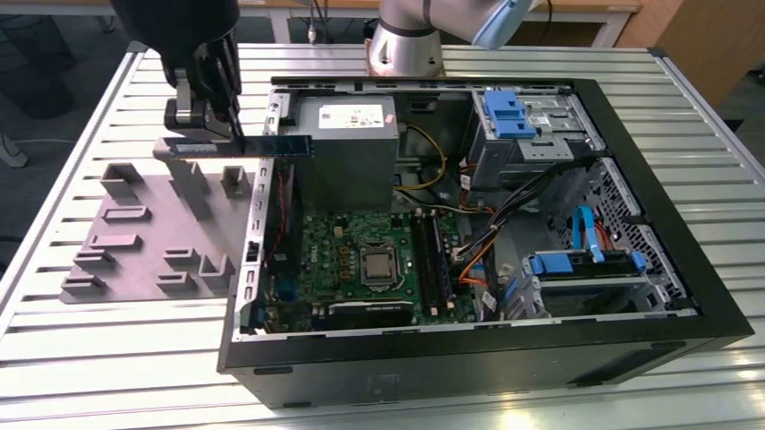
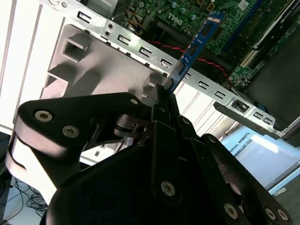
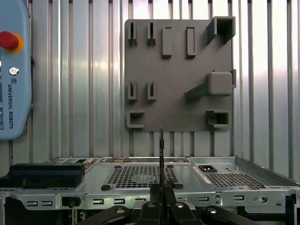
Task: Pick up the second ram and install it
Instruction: 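Pick up the second ram and move it above second insertion slot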
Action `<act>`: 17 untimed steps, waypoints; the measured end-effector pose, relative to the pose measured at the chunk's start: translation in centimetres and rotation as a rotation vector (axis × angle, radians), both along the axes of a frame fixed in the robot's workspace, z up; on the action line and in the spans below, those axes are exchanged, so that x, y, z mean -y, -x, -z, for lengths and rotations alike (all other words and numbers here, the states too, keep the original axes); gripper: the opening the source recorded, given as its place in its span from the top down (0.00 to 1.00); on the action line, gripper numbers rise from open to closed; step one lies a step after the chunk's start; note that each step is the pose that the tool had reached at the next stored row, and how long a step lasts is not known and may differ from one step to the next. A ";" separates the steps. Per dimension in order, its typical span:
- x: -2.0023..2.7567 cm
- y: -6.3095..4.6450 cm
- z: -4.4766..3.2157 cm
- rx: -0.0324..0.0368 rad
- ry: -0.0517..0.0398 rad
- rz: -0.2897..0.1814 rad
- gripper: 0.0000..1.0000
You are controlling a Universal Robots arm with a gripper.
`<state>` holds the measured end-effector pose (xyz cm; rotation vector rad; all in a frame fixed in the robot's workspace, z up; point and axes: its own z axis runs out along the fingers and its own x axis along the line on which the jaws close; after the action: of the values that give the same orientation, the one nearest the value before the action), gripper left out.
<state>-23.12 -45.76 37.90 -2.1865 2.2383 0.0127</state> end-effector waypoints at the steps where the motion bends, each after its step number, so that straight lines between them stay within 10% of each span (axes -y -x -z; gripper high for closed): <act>1: 0.00 0.0 0.00 0.0000 0.0000 0.000 0.86; 17: 0.00 -0.6 0.00 0.0001 -0.0001 0.000 0.86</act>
<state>-22.56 -45.76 37.89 -2.1864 2.2382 0.0127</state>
